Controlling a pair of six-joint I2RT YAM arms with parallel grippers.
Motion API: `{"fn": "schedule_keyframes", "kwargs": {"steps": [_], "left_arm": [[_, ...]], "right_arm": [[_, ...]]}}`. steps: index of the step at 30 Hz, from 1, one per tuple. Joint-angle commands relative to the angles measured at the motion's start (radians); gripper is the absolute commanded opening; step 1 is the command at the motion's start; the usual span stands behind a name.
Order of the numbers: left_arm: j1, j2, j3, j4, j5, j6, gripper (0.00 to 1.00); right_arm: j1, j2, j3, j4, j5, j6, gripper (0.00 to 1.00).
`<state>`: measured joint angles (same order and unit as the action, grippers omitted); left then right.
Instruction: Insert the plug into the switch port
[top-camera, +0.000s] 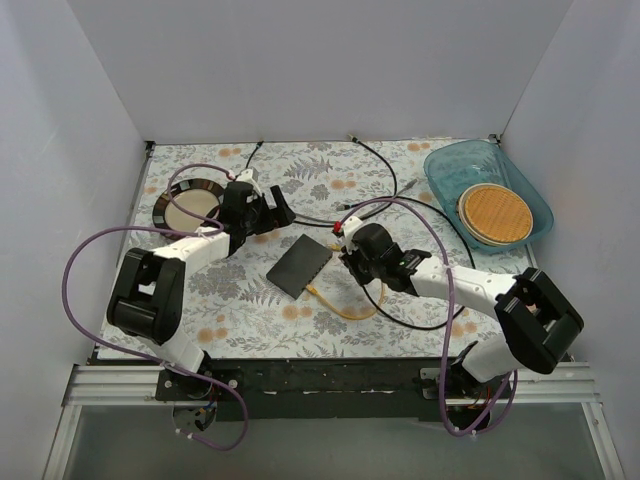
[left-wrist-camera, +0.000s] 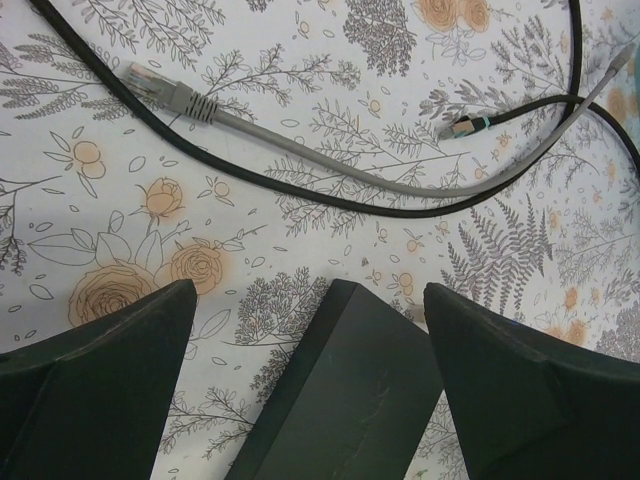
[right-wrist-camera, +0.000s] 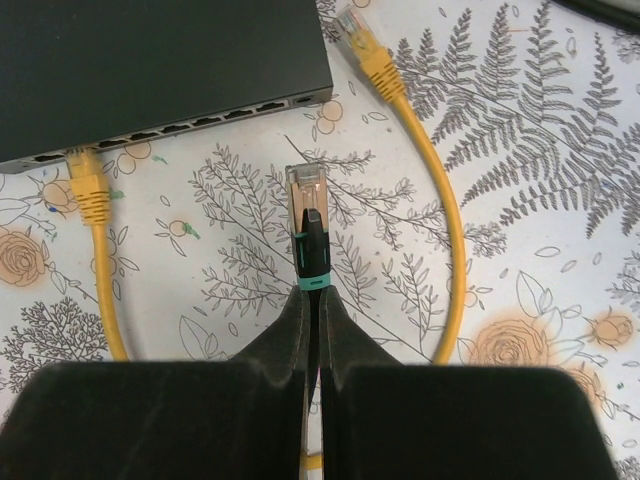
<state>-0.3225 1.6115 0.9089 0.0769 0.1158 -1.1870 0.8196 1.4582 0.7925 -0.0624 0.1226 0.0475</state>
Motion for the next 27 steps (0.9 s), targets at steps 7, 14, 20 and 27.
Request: {"fn": "schedule_keyframes", "kwargs": {"steps": [7,14,20,27], "left_arm": [[0.003,0.027,0.001,0.000,0.068,0.041,0.98],[0.005,0.024,-0.018,0.007,0.087,0.053,0.97],[0.005,0.022,-0.030,0.017,0.117,0.050,0.90],[0.005,0.034,-0.053,0.032,0.168,0.046,0.89]], "right_arm": [[0.003,-0.038,-0.010,-0.040,0.031,-0.041,0.01],[0.022,0.045,0.060,-0.051,-0.040,-0.017,0.01],[0.084,0.139,0.160,-0.106,-0.017,0.017,0.01],[0.110,0.191,0.200,-0.145,-0.018,0.034,0.01]]}}
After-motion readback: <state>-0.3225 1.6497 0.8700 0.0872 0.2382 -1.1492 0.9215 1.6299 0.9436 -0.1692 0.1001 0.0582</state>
